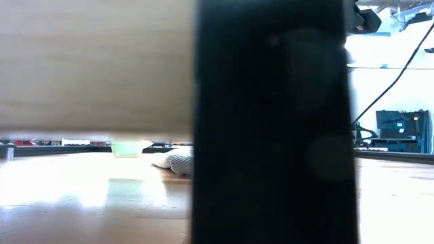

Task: Stack small to large cups/mugs on shelf
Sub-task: Put the pink mug on the shelf

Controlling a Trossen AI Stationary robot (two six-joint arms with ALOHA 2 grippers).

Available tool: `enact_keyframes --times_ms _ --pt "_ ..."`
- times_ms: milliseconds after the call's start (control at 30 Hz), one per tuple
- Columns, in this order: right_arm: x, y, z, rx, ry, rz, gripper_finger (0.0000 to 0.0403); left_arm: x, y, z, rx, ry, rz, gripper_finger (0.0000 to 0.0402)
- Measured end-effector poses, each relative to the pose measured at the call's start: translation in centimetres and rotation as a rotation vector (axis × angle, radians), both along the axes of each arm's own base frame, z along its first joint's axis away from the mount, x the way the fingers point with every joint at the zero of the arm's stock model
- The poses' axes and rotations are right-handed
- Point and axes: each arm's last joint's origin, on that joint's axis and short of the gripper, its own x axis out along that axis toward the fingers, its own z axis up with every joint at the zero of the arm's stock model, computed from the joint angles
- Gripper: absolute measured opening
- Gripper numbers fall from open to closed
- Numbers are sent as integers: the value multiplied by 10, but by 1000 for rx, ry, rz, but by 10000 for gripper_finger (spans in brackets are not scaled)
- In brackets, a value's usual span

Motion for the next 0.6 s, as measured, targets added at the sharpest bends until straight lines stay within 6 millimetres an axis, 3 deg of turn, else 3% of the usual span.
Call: enact_keyframes --times_ms 267,600 --pt "0 -1 0 -41 6 41 255 0 0 0 0 0 0 222" --pt "4 0 2 -151 -16 256 262 0 0 0 0 0 0 222"
